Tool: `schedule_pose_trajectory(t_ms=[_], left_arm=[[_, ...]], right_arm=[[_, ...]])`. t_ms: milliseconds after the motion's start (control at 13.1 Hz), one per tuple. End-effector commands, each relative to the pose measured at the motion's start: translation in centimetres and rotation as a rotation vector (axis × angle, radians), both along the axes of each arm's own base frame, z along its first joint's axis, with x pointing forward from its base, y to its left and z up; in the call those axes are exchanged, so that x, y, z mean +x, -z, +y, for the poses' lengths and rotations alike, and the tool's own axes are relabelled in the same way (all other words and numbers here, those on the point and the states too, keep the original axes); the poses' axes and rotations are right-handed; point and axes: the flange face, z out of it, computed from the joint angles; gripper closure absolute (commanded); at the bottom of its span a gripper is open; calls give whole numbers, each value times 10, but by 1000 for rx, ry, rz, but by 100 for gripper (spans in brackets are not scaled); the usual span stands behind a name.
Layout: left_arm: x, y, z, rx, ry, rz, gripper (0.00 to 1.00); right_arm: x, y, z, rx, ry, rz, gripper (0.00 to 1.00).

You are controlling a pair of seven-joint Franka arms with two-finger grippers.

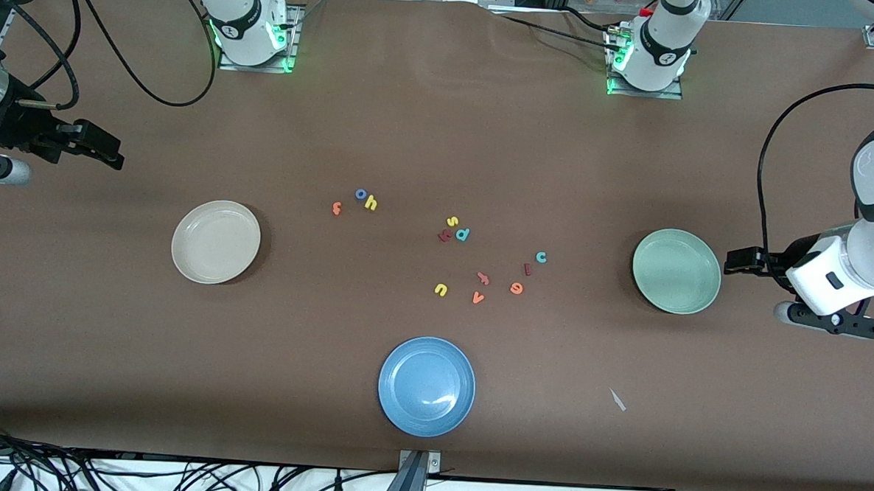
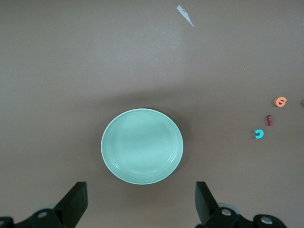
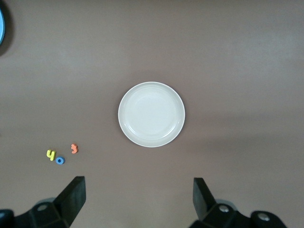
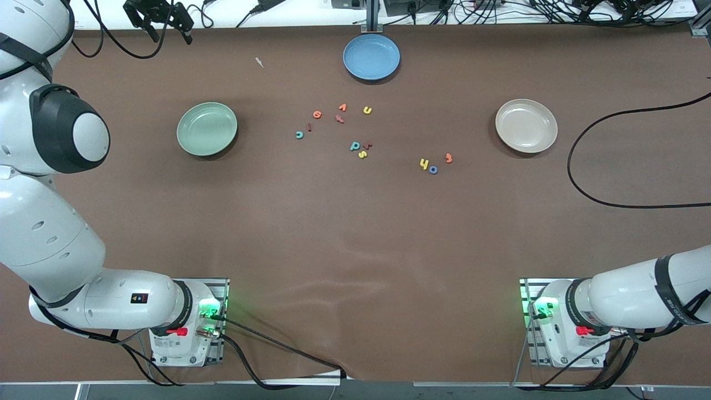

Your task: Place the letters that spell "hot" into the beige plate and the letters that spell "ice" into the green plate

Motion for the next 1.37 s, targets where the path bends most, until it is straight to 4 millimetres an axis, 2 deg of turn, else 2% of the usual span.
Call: schedule_pose_trajectory(t_ms=[0,457,1295], left_arm=[[-2,-1,1,-21,17,4,0],[-2,-1,0,-21,18,6,0],[-2,0,0,-21,18,7,0]], right_arm=[[-2,-9,1,-8,-9,-11,0],[1,-9,-7,-7,5,-22,0],[1,-9,-6,7,7,-23,0]])
